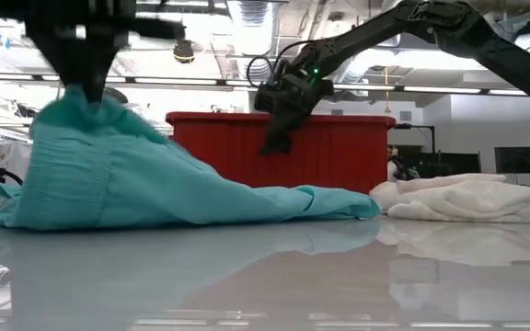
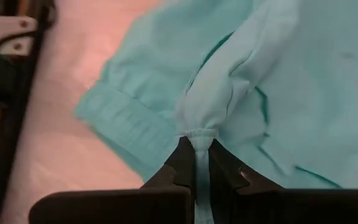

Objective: Fold Laundry from Bin
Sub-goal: Fold the light blue shorts

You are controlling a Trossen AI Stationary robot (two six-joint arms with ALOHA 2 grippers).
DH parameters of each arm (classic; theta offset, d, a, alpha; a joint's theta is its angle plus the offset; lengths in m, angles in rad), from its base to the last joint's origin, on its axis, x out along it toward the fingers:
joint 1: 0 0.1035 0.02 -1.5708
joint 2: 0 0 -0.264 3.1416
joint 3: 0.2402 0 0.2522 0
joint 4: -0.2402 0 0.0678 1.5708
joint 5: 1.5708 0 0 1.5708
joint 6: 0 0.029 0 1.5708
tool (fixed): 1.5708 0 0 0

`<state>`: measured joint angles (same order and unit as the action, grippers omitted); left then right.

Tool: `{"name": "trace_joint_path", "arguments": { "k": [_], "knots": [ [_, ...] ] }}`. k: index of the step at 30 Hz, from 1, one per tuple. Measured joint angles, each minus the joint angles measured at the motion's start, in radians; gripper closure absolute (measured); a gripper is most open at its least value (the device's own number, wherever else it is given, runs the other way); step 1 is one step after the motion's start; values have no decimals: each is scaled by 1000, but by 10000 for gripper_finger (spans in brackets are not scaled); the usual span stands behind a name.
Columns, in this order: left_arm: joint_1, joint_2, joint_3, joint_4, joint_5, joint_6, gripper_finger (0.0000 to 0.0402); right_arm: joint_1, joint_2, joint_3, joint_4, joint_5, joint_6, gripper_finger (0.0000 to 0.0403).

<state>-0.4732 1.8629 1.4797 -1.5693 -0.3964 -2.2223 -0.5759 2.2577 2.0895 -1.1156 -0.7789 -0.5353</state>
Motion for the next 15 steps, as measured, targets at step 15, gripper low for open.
{"name": "trace_joint_path", "arguments": {
  "k": [15],
  "knots": [
    [30, -5, -267, -2, 94, 71, 365, 86, 7, -57, 115, -4, -23, 112]
  ]
}}
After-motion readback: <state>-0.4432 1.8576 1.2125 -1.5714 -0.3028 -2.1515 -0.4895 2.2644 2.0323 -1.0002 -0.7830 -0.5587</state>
